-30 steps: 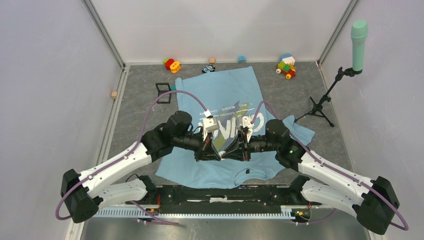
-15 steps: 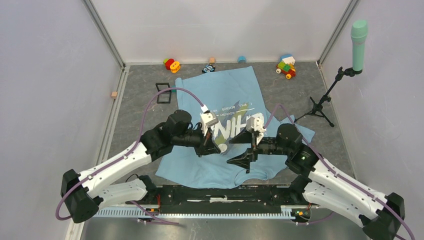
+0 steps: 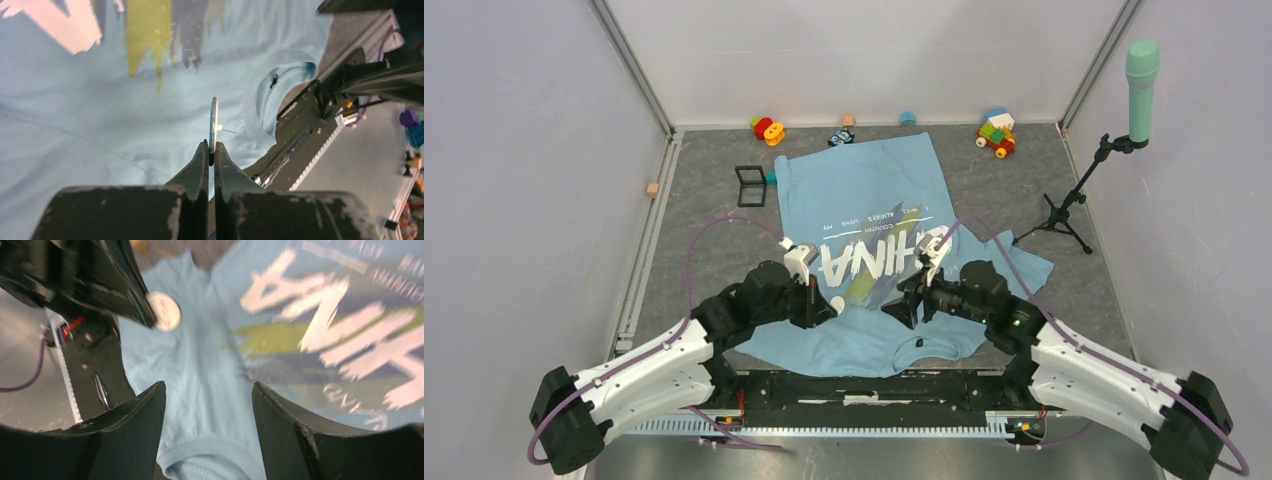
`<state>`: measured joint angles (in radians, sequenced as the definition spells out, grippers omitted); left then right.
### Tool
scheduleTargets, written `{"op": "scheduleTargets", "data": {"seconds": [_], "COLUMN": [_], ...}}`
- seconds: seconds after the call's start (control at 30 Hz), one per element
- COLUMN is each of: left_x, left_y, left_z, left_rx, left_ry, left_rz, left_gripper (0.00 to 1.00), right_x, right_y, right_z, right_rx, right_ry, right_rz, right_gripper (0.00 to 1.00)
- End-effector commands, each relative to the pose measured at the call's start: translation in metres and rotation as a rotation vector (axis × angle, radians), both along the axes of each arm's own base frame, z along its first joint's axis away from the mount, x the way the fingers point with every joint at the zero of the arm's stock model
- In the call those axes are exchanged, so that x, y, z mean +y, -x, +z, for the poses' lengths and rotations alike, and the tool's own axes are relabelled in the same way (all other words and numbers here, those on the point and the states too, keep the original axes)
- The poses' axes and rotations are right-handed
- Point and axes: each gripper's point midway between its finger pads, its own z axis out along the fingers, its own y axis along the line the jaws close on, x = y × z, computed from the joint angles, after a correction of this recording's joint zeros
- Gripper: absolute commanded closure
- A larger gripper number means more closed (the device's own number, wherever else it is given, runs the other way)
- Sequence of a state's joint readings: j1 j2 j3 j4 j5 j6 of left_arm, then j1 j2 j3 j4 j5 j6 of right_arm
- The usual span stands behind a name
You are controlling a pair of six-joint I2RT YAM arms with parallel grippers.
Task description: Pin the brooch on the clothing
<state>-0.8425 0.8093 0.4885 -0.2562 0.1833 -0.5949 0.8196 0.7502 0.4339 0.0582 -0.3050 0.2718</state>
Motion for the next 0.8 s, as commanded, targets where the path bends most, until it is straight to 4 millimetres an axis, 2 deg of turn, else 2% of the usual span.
{"op": "scheduleTargets", "data": {"seconds": [0.0,0.17,0.23,0.53,0.77], "left_x": [0.006,0.014,0.016,0.027,0.033], "left_y": [-0.02,-0.023,-0.025,-0.03,-0.026], "left_z": [0.004,-0.008,-0.013,-0.016,-0.021], "left_rx": [0.019,0.04,0.06,0.062,0.071], "left_ry": [0.069,0.047,0.039,0.049,0.032], "left_rz": [0.187,0.221,0.229,0.269,0.276], "left_gripper": [0.98,0.98,0.98,0.98,0.98], "right_x": [0.012,0.033,0.045,0.097,0.107], "right_y": [-0.005,0.003,0.01,0.027,0.027], "right_z": [-0.029,-0.057,-0.068,-0.093,-0.115], "right_rx": [0.068,0.052,0.04,-0.017,-0.015], "right_ry": [0.023,0.183,0.251,0.378,0.436], "right_rz": [-0.094,-0.123,-0.114,-0.052,-0.023], "right_gripper": [0.35,0.46,0.47,0.54,0.58]}}
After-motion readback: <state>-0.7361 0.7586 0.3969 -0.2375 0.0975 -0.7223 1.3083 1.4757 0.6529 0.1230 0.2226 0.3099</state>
